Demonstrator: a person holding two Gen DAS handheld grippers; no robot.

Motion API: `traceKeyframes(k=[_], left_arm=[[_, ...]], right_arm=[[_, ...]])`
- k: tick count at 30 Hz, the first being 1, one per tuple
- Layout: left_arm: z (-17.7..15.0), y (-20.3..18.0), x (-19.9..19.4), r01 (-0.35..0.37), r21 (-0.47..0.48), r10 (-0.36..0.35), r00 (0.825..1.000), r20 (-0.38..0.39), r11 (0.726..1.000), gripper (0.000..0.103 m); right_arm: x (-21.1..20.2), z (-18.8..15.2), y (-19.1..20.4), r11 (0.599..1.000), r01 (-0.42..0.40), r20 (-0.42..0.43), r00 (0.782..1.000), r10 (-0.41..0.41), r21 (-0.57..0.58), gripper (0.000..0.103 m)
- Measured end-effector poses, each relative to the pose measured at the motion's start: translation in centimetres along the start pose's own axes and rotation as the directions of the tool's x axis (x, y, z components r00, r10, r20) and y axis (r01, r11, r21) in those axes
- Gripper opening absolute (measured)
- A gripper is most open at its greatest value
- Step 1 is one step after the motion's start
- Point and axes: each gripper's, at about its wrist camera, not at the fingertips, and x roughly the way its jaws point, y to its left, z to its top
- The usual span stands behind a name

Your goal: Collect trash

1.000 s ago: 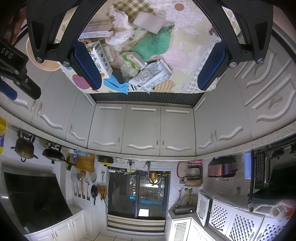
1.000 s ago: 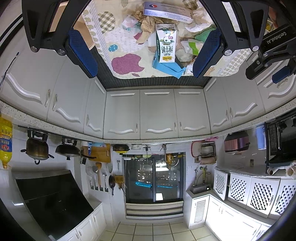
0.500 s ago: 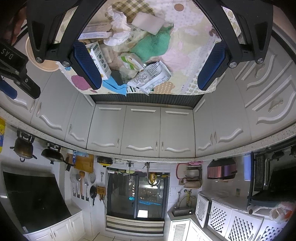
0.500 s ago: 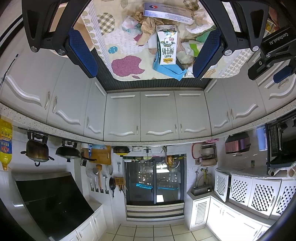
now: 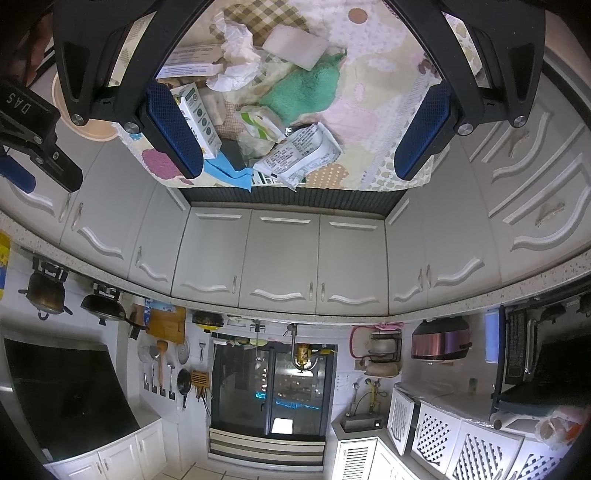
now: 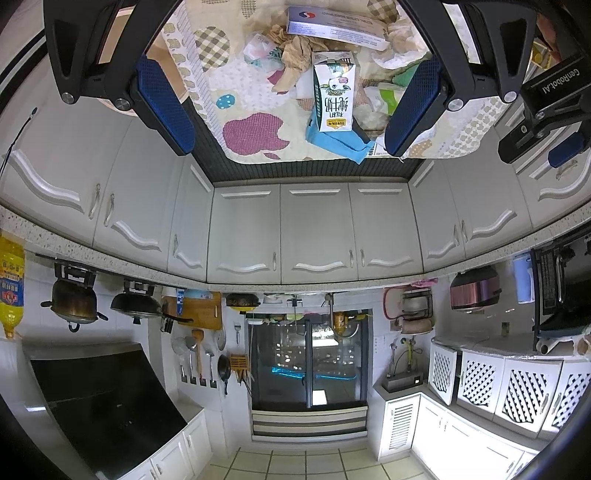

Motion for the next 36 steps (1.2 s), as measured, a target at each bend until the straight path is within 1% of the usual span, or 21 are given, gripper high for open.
traceKeyframes(k=[12, 26, 36], left_arm=[[-0.1, 0.1, 0.0, 0.001, 0.007, -0.001, 1.000, 0.004, 1.000, 0.103], [-0.4, 0.0, 0.4, -0.008, 0.017, 0.009, 1.000, -0.010, 1.000, 0.103], [-0.7, 0.6, 1.0, 0.006, 0.014, -0.006, 0.999, -0.031, 1.000, 0.103]], right_arm=[[0.2, -0.2, 0.0, 1.000, 0.003, -0.007, 1.000, -0.003, -0.006, 0.102], [0.6, -0.2, 0.0, 1.000, 0.005, -0.030, 1.000, -0.005, -0.012, 0.102], [1.2, -0.1, 0.5, 0.999, 0.009, -0.048, 0.999, -0.011, -0.035, 0.102]])
